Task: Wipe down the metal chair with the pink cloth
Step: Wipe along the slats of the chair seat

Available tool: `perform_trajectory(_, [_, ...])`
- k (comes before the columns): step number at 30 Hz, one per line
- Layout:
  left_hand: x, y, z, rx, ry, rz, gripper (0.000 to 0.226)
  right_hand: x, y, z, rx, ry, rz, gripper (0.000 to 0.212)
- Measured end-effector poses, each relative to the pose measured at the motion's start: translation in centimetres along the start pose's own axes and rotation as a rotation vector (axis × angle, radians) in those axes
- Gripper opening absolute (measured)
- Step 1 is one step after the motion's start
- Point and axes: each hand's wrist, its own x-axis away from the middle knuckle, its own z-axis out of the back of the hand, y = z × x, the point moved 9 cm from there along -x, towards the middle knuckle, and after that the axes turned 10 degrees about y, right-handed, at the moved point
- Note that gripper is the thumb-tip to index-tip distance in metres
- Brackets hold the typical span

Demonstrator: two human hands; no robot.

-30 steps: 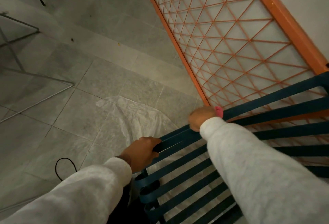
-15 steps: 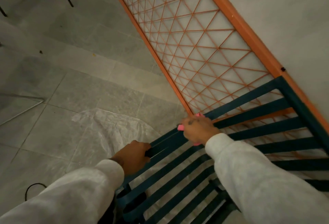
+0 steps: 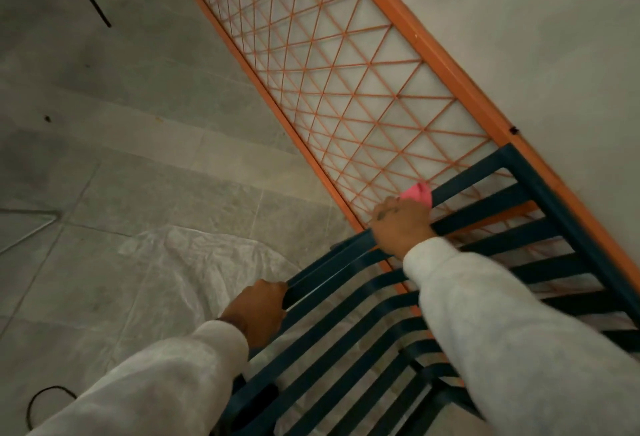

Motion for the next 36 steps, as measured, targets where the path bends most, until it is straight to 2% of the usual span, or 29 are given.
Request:
perform_trajectory(4, [0.2, -0.2, -0.1, 0.012, -0.001, -0.006, 0.03, 0.7, -7.6, -0.6, -0.403, -0.134, 0.102, 0.03])
perform_trajectory(6, [0.2, -0.2, -0.2, 0.025, 0.005, -0.006, 0.031, 1.5, -8.4, -0.5, -0.688, -0.237, 0.142, 0.028])
perform_trajectory(7, [0.3, -0.2, -0.2, 0.029, 0.012, -0.005, 0.031, 1.9, -7.9, -0.2, -0.73, -0.273, 0.183, 0.033])
perform_trajectory(9, [0.3, -0.2, -0.2, 0.037, 0.034, -0.006, 0.03, 1.6, -4.3, 0.1, -0.658, -0.255, 0.207, 0.038])
perform_trajectory(12, [0.3, -0.2, -0.2, 0.041, 0.042, 0.001, 0.029, 0.3, 4.8, 1.5, -0.413, -0.11, -0.005, 0.031])
perform_trajectory(15, [0.1, -0.3, -0.2, 0.042, 0.028, 0.012, 0.028, 0.0, 10.7, 3.5, -0.161, -0.007, -0.171, 0.034])
perform_trajectory(17, [-0.1, -0.3, -0.2, 0.039, 0.018, 0.009, 0.028, 0.2, 10.9, 4.0, -0.079, -0.004, -0.195, 0.036])
perform_trajectory(20, [0.0, -0.3, -0.1, 0.043, 0.013, 0.004, 0.031, 0.7, 6.0, 3.0, -0.059, 0.034, -0.068, 0.03])
perform_trajectory(24, [0.2, -0.6, -0.2, 0.058, 0.025, 0.004, 0.032, 0.9, -4.6, 0.2, -0.197, 0.02, 0.129, 0.014])
perform_trajectory(27, [0.3, -0.7, -0.2, 0.077, 0.034, 0.012, 0.026, 2.4, -13.6, 0.1, -0.373, -0.087, 0.332, 0.023])
perform_trajectory(29, [0.4, -0.7, 0.0, 0.065, 0.052, 0.015, 0.017, 3.6, -16.8, 1.5, -0.537, -0.09, 0.368, 0.024])
perform_trajectory(31, [0.8, -1.1, 0.0, 0.084, 0.051, 0.027, 0.015, 4.3, -17.0, 1.8, -0.722, -0.159, 0.35, 0.027])
perform_trajectory(34, [2.1, -3.0, -0.1, 0.186, -0.008, 0.065, 0.021, 3.9, -12.7, 0.2, -1.001, -0.359, 0.222, 0.047])
perform_trajectory(36, [3.3, -5.0, 0.0, 0.213, -0.038, 0.077, 0.029, 2.3, -8.1, -1.2, -0.938, -0.287, 0.14, 0.05])
